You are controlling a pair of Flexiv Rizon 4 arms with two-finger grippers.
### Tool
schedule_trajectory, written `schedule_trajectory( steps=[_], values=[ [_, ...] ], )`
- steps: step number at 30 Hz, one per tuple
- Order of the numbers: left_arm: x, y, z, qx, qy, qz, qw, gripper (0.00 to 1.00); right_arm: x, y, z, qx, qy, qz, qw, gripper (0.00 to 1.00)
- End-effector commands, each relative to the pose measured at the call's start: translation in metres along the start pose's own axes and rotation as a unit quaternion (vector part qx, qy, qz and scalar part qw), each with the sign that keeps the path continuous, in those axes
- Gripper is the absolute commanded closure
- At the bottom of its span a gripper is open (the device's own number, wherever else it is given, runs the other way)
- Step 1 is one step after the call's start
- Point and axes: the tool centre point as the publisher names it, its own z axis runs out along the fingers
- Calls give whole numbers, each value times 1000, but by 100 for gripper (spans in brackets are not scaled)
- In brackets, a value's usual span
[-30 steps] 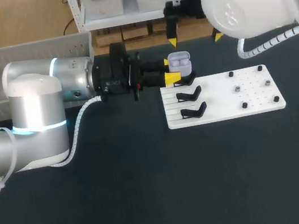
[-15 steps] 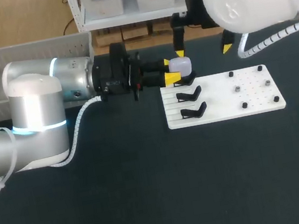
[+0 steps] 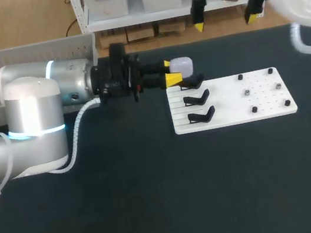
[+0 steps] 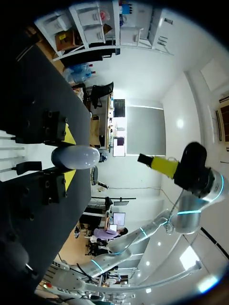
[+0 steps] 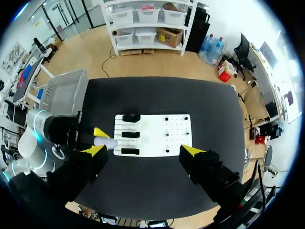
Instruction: Pick up each earbud case from the left stands, insert the matching earbuds, close the lid, and place the case in the box.
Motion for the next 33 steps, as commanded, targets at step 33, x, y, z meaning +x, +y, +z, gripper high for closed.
schedule_trajectory(
  steps=[33],
  values=[
    [-7,152,-340,-460,106,51,880,100,48,-25,-40,-22,-114,11,993,0]
  ],
)
